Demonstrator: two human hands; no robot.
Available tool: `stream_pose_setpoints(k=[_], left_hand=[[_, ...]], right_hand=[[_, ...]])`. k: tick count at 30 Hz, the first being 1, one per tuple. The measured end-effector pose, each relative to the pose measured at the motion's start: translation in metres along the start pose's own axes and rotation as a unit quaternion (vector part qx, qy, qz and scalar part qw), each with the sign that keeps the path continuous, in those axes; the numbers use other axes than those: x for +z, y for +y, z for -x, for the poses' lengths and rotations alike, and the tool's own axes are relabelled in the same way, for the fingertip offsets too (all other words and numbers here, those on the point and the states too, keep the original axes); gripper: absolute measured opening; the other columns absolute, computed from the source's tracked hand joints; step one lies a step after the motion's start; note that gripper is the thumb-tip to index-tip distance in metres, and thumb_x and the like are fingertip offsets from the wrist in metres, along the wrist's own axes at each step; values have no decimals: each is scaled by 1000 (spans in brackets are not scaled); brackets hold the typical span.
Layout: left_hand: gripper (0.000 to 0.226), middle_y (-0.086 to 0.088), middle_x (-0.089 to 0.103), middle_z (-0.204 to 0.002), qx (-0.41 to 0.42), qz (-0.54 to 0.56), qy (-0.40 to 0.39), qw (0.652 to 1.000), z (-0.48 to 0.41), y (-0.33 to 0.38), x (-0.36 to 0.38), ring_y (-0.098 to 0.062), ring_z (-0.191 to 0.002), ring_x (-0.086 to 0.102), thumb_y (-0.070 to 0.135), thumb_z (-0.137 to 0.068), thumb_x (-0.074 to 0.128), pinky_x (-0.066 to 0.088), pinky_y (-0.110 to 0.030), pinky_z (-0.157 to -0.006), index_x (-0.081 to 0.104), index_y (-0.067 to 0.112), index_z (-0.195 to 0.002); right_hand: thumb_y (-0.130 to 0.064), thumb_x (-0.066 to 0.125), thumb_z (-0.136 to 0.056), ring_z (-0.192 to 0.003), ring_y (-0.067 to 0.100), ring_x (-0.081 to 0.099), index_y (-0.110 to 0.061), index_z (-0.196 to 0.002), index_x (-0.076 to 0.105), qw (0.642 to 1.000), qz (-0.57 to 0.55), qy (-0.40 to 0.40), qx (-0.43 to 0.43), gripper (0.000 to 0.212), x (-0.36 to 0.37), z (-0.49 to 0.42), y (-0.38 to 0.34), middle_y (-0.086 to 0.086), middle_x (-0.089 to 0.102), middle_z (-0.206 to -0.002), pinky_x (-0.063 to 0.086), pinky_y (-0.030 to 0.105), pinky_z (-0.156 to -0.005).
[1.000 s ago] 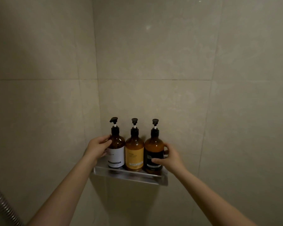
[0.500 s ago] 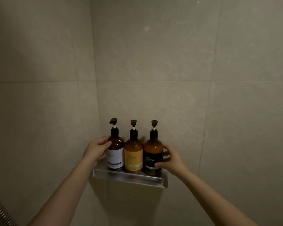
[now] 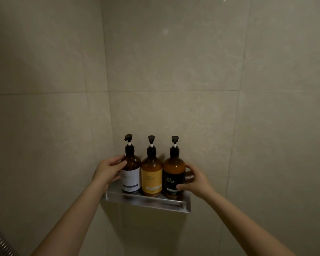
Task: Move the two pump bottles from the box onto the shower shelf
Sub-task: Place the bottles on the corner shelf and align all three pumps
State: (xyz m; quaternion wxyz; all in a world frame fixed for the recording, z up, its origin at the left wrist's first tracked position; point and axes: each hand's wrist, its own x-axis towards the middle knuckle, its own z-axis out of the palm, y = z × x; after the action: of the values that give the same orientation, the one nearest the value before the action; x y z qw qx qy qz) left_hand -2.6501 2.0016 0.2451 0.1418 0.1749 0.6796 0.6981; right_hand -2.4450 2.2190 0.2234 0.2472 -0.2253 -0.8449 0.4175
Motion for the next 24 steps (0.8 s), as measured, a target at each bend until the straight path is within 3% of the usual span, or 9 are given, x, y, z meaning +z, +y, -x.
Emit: stream_pose_setpoints(k=[5, 7, 9, 11, 13, 16, 20, 22, 24], left_hand=[[44, -10, 59, -129, 3, -4, 6, 1000, 2, 2, 3, -29, -115, 57, 10, -84, 64, 46, -43, -97, 56, 14, -127], [44, -13, 59, -129, 19, -27, 11, 999, 6, 4, 5, -29, -116, 57, 11, -84, 64, 45, -43, -99, 55, 11, -128], [45, -13, 61, -126, 63, -90, 50, 993, 15, 8, 6, -25, -114, 58, 17, -82, 67, 46, -39, -99, 57, 11, -126], [38, -6, 69, -110, 128, -148, 161, 967, 29, 13, 11, -19, -99, 64, 26, -79, 67, 50, -28, -81, 65, 18, -116], [23, 2, 70, -88, 212, -137, 234, 939, 45, 22, 24, -15, -84, 67, 22, -78, 65, 46, -21, -66, 70, 19, -101], [22, 8, 67, -85, 267, -129, 203, 933, 59, 34, 50, -8, -77, 65, 19, -79, 68, 45, -15, -64, 69, 17, -100], [28, 8, 68, -88, 267, -180, 155, 934, 68, 32, 72, -2, -74, 62, 25, -77, 71, 48, -14, -60, 67, 17, -103], [29, 7, 69, -87, 256, -219, 139, 931, 73, 23, 81, -4, -75, 63, 32, -75, 72, 54, -21, -63, 67, 19, -101], [29, 10, 68, -90, 262, -255, 121, 923, 78, 13, 91, 1, -76, 60, 35, -75, 71, 51, -18, -62, 67, 23, -101]], right_hand=[[1, 76, -70, -103, 18, 57, -23, -139, 41, 997, 34, -70, 18, 80, -23, -8, -11, 7, 55, -124, 56, 26, -76], [4, 66, -79, -93, 18, 60, -20, -134, 48, 999, 13, -43, 17, 63, -37, -11, -21, 8, 58, -115, 53, 19, -62], [0, 60, -85, -89, 17, 60, -17, -122, 59, 1000, -11, 12, -5, 41, -50, -15, -34, 7, 62, -107, 50, 19, -59], [-6, 56, -90, -84, 18, 60, -16, -111, 65, 997, -46, 56, -40, 25, -63, -18, -50, 7, 65, -100, 49, 20, -59], [-12, 54, -93, -76, 15, 59, -15, -105, 66, 991, -85, 76, -71, 18, -74, -21, -69, 6, 66, -92, 48, 20, -59], [-22, 55, -93, -74, 15, 59, -14, -106, 67, 991, -80, 66, -88, 19, -79, -30, -95, 4, 65, -88, 48, 23, -60], [-37, 61, -88, -73, 15, 59, -18, -108, 66, 996, -37, 8, -79, 28, -70, -40, -118, -2, 64, -86, 49, 22, -57], [-39, 66, -84, -68, 11, 58, -19, -103, 68, 998, -17, -15, -67, 28, -64, -42, -121, -8, 63, -79, 48, 21, -55], [-37, 70, -81, -64, 8, 57, -23, -90, 70, 998, -16, -36, -45, 17, -59, -44, -121, -10, 65, -73, 49, 21, -56]])
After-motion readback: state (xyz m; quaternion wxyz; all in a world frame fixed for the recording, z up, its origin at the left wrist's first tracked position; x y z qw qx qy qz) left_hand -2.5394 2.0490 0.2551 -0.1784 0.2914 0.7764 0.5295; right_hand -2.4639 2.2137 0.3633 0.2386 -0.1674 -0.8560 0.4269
